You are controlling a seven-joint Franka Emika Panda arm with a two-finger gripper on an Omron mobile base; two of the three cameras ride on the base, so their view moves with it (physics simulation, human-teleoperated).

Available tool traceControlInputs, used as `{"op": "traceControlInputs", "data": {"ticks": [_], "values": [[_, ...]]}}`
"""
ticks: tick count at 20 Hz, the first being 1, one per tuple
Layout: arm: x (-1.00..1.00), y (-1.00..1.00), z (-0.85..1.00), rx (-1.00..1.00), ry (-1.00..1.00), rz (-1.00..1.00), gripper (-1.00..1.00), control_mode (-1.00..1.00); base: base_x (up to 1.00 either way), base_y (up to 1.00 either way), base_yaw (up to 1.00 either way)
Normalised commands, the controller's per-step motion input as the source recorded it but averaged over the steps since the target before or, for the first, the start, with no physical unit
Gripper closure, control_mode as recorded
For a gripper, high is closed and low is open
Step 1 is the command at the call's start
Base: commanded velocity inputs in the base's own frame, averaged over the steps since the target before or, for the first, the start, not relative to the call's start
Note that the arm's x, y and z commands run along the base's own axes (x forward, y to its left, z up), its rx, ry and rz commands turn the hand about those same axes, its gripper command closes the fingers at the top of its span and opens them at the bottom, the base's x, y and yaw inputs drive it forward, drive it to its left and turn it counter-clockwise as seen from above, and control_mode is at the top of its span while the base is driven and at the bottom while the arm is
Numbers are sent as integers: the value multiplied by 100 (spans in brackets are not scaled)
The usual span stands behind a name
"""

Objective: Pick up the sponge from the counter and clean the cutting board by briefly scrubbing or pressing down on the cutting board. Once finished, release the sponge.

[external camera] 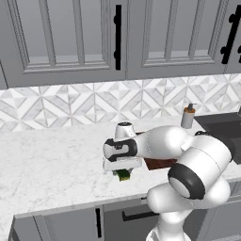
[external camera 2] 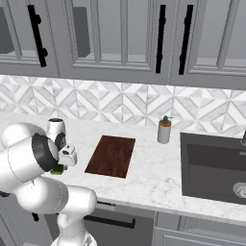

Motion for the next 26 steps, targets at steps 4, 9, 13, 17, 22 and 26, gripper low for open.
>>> {"op": "traceControlInputs", "data": {"ticks": [4,9,13,17,22,26], "values": [[0,0,0,0,0,0,100,-100,0,0,0],[0,-7,11,0,-1,0,100,-100,0,0,0],[0,-45,67,0,0,0,100,-100,0,0,0],[0,-68,39,0,0,0,100,-100,0,0,0],[0,-88,2,0,0,0,100,-100,0,0,0],[9,-65,1,0,0,0,100,-100,0,0,0]]}}
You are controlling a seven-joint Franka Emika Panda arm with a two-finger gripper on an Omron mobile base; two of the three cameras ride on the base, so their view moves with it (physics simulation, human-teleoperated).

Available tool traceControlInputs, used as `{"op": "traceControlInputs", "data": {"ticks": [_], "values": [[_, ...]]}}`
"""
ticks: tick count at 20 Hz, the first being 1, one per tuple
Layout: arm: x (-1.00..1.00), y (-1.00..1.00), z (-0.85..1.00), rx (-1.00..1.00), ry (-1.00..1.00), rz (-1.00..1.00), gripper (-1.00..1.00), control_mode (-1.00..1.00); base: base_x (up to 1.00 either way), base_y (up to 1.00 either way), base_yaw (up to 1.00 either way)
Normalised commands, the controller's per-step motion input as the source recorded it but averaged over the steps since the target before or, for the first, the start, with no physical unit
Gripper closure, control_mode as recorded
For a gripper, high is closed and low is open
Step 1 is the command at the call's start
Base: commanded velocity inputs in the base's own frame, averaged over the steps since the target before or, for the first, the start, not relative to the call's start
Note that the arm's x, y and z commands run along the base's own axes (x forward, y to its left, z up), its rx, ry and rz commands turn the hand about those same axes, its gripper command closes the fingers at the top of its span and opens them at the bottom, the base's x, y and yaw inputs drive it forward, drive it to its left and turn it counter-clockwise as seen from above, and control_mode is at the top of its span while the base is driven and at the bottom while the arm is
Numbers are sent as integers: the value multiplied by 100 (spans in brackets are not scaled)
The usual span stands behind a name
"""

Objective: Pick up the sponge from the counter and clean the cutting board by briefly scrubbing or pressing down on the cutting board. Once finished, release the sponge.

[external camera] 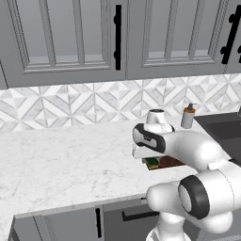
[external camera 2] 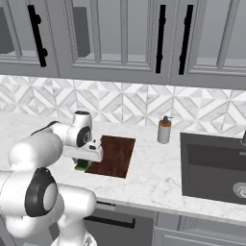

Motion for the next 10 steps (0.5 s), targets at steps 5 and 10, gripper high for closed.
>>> {"op": "traceControlInputs", "data": {"ticks": [5,10], "values": [[23,-43,8,2,1,0,100,-100,0,0,0],[42,-16,-1,0,0,0,100,-100,0,0,0]]}}
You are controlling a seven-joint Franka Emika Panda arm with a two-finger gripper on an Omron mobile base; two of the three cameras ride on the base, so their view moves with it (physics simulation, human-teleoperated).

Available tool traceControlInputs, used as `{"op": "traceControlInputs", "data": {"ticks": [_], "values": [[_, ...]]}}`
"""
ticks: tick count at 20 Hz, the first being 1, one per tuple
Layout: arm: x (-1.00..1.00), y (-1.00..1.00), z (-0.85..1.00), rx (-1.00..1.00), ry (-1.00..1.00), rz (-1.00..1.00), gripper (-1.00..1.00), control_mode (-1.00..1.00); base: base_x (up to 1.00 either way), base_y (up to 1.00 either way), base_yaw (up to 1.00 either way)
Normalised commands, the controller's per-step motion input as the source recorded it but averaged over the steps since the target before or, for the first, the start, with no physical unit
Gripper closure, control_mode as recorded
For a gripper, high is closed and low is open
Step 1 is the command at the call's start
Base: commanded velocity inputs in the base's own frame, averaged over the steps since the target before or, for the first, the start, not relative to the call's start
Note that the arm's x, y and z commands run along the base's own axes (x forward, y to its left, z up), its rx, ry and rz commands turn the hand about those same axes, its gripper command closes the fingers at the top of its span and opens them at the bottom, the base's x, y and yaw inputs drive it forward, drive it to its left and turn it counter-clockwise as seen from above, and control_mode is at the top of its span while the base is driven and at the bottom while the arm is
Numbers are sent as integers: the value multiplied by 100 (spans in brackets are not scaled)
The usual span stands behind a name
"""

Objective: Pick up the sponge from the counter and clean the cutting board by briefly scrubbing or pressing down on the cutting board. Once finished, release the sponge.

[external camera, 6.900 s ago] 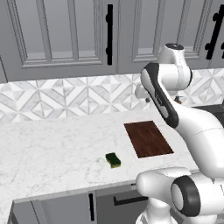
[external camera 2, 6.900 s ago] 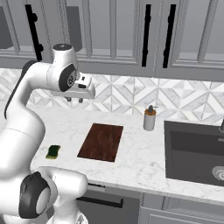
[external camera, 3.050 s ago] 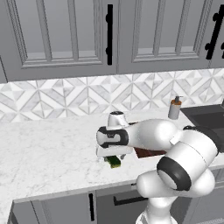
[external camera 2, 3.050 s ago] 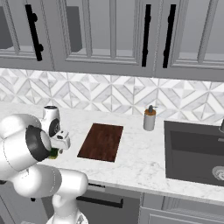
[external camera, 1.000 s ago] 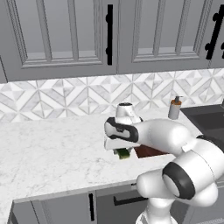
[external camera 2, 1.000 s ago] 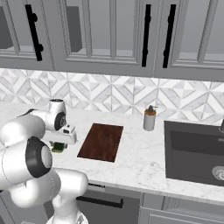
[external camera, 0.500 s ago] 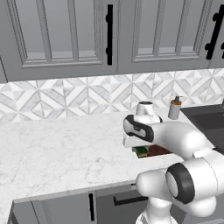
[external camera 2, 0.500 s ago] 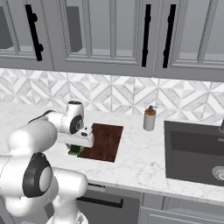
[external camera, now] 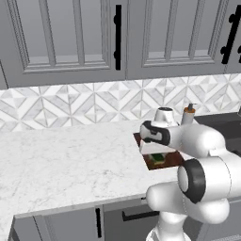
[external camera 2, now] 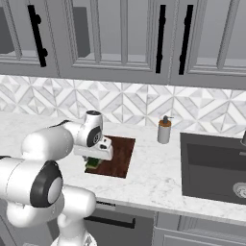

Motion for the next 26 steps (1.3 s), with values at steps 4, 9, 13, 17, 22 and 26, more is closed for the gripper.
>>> {"op": "traceControlInputs", "data": {"ticks": [4,9,13,17,22,26], "values": [[10,-2,-20,0,-3,0,100,-100,0,0,0],[0,0,-38,0,-9,0,100,-100,0,0,0],[0,0,-47,0,-7,0,100,-100,0,0,0],[0,0,-43,0,-5,0,100,-100,0,0,0],[6,0,-3,0,-4,0,100,-100,0,0,0],[20,0,0,0,0,0,100,-100,0,0,0]]}}
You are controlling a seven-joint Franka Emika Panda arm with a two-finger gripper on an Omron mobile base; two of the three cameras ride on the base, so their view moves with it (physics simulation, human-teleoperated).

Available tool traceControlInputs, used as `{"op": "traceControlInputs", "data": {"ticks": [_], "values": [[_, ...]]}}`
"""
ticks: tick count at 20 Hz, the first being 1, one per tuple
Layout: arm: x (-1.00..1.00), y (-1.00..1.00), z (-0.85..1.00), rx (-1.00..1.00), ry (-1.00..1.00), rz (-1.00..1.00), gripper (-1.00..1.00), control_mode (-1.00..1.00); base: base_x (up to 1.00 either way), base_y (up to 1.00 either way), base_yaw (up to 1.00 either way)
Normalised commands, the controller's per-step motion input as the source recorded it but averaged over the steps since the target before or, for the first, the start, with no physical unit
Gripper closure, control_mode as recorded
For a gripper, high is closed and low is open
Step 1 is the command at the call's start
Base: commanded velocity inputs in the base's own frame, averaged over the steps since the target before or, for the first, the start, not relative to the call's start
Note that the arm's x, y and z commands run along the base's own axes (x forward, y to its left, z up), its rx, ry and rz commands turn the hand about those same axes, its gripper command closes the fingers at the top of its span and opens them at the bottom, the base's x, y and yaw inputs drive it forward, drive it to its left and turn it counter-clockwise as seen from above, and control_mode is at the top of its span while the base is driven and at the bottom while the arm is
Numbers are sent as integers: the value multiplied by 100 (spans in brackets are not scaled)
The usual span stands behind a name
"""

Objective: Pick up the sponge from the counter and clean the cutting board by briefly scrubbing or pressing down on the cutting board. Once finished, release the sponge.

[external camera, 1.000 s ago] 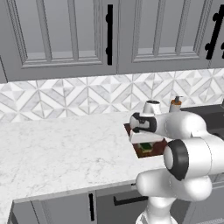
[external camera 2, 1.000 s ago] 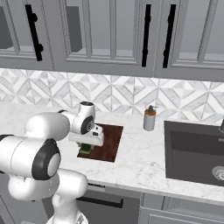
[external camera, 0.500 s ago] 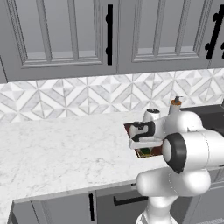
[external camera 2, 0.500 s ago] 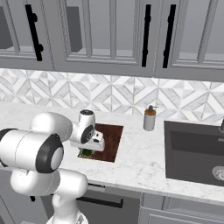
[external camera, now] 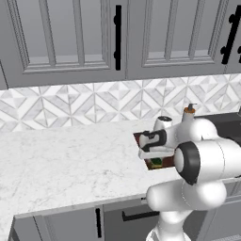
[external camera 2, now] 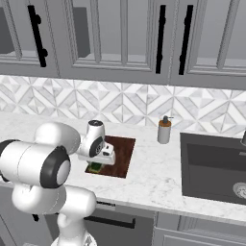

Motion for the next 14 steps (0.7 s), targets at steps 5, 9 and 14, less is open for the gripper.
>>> {"op": "traceControlInputs", "data": {"ticks": [5,9,14], "values": [[25,0,0,0,-2,0,100,-100,0,0,0],[34,0,-4,0,-2,0,100,-100,0,0,0],[2,0,-61,0,0,0,100,-100,0,0,0]]}}
